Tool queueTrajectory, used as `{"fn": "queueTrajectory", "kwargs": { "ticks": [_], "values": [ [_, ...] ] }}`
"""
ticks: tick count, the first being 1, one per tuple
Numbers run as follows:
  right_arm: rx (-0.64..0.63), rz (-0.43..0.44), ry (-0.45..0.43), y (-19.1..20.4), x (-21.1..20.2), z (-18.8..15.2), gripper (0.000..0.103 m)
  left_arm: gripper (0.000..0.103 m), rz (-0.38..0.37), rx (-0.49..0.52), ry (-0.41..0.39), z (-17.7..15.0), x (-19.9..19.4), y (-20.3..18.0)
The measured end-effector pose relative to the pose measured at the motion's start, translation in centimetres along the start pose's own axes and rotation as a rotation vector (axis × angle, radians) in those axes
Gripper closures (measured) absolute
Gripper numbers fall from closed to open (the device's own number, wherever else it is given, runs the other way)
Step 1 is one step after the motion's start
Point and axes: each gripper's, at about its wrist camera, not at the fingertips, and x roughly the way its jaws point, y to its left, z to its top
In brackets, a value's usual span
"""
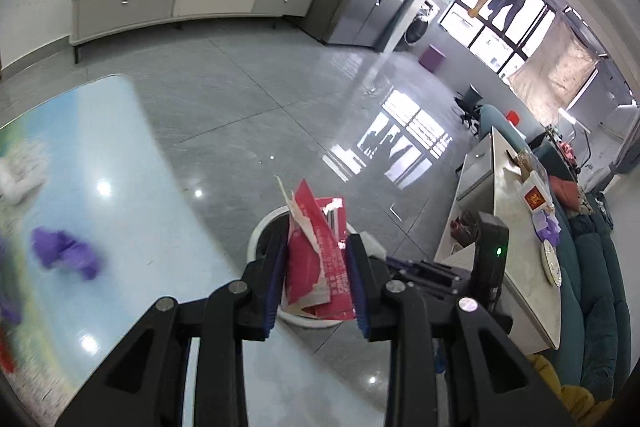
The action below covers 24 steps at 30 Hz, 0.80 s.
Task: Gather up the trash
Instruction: 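Drop the tissue and pink box into the bin from both grippers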
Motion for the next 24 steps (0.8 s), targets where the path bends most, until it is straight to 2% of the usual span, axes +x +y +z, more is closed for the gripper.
{"fn": "queueTrajectory", "kwargs": {
  "ticks": [2, 3, 4, 6, 9, 16, 20, 24],
  "values": [
    [0.013, -0.014, 0.005, -1.1, 0.5, 0.4, 0.090, 0.073, -0.028, -0.014, 0.019, 1.0, 2.3, -0.7],
    [0.020, -0.022, 0.010, -1.8, 0.6, 0.6, 0.089, 0.068, -0.048, -0.020, 0.040, 1.6, 3.7, -1.2],
    [0.027, -0.030, 0.015, -2.4, 0.8, 0.8, 0.084, 0.054, -0.049, -0.021, 0.048, 1.9, 4.4, -1.3],
    [0.033, -0.055, 0.020, -3.2, 1.1, 0.8, 0.074, 0.042, -0.042, -0.032, 0.040, 2.3, 5.6, -1.5],
    [0.048, -0.086, 0.025, -4.2, 0.9, 0.6, 0.065, 0.042, -0.051, -0.035, 0.053, 2.4, 6.5, -1.5],
    [0.073, -0.093, 0.008, -4.4, -0.4, 0.2, 0.065, 0.042, 0.039, 0.030, 0.027, 0.7, 4.3, -1.8],
    [0.052, -0.076, -0.026, -2.8, -1.8, 0.7, 0.065, 0.042, 0.092, 0.081, -0.004, -0.6, 1.7, -2.1],
    [-0.009, -0.053, -0.065, 0.6, -3.6, 1.6, 0.065, 0.042, 0.132, 0.096, -0.043, -2.0, -2.0, -0.6]
  ]
}}
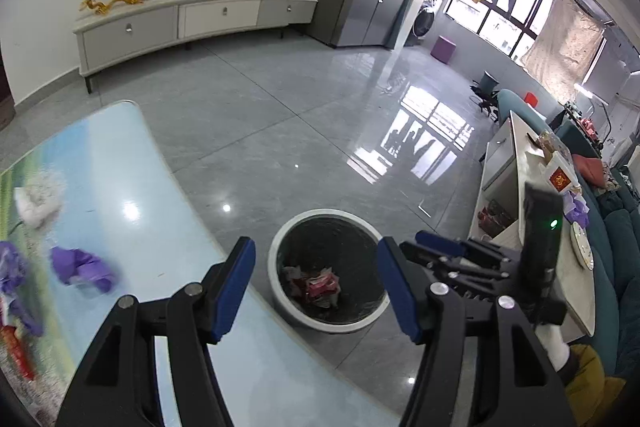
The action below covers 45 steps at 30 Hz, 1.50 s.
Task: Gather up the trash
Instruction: 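Drop the tissue and pink box into the bin from both grippers, then grasp the red chip bag with the left gripper while the right grasps a purple bag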
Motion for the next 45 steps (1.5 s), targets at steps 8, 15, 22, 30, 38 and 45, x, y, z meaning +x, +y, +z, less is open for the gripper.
{"fn": "queueTrajectory", "kwargs": {
  "ticks": [8, 15, 22, 30, 38, 45],
  "values": [
    [-0.134, 0.050, -0.040, 7.3, -2.3, 1.2, 0.065, 0.042, 0.111, -0.055, -0.063, -3.3, -6.2, 6.2],
    [-0.260, 0.095, -0.010, 13.6, -1.2, 1.6, 0.061, 0.042, 0.252, -0.186, -0.087, -6.9, -11.1, 15.3],
    [-0.361, 0.155, 0.046, 19.3, 2.7, 1.7, 0.054, 0.042, 0.381, -0.258, 0.021, -8.3, -10.6, 21.6],
    [-0.462, 0.226, 0.131, 25.4, 9.3, 2.7, 0.049, 0.044, 0.377, -0.290, 0.110, -9.2, -7.8, 23.9],
    [-0.538, 0.237, 0.191, 29.5, 15.4, 3.0, 0.047, 0.072, 0.333, -0.333, 0.131, -9.5, -6.5, 25.3],
    [-0.567, 0.242, 0.193, 29.6, 16.2, 1.9, 0.060, 0.082, 0.289, -0.354, 0.092, -10.2, -7.6, 25.0]
  ]
}}
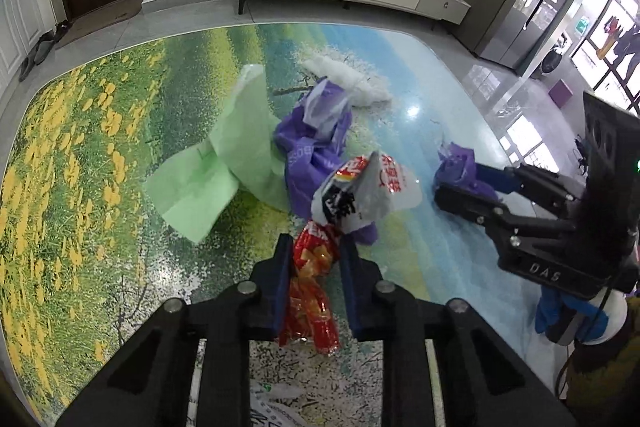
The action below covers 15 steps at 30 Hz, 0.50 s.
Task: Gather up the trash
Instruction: 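Grasp the red chip bag with the left gripper while the right grasps a purple bag, then carry the red bag and purple bag over the bin and open both grippers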
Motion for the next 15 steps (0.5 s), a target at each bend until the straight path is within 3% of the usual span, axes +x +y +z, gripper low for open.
{"fn": "queueTrajectory", "kwargs": {
  "ticks": [7, 15],
  "values": [
    [-0.004, 0.014, -0.013, 0.7, -2.0, -2.2, 0.064, 0.082, -0.086, -0.029, -0.045, -2.1, -2.9, -0.3],
    [0.026, 0.045, -0.043, 1.4, -5.9, -5.5, 0.064, 0.082, -0.157, -0.009, -0.040, -6.0, -5.5, -2.8]
  ]
}}
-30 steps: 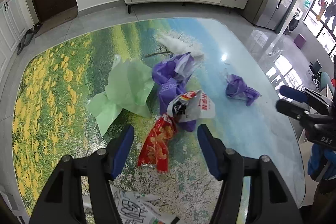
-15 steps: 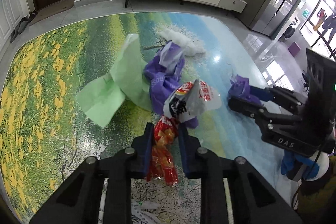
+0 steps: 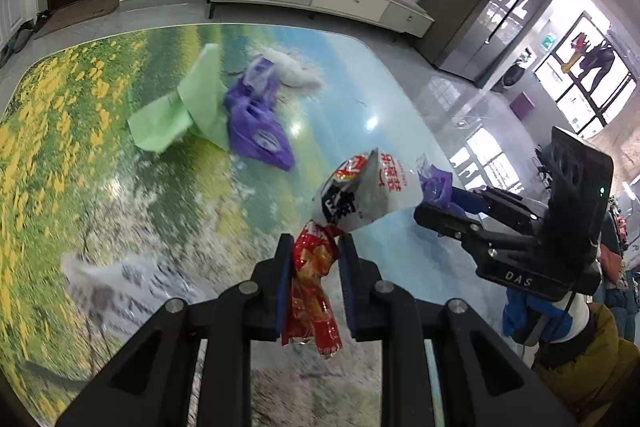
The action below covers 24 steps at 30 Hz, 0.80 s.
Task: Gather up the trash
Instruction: 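Carry the red bag and purple bag over the bin and open both grippers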
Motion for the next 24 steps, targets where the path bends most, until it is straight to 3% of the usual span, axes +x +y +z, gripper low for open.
{"fn": "queueTrajectory", "kwargs": {
  "ticks": [7, 12, 24],
  "values": [
    [0.038, -0.013, -0.053, -0.5, -4.7, -3.0, 0.064, 0.082, -0.024, 0.069, 0.013, -2.8, -1.3, -2.9],
    [0.124, -0.045, -0.097, -2.9, -7.6, -5.5, 0.064, 0.082, -0.066, 0.144, 0.047, -3.6, -0.6, -6.9],
    [0.411, -0.184, -0.167, -13.4, -12.4, -11.6, 0.064, 0.082, -0.124, 0.368, 0.131, -0.7, 5.2, -19.3]
  ]
}}
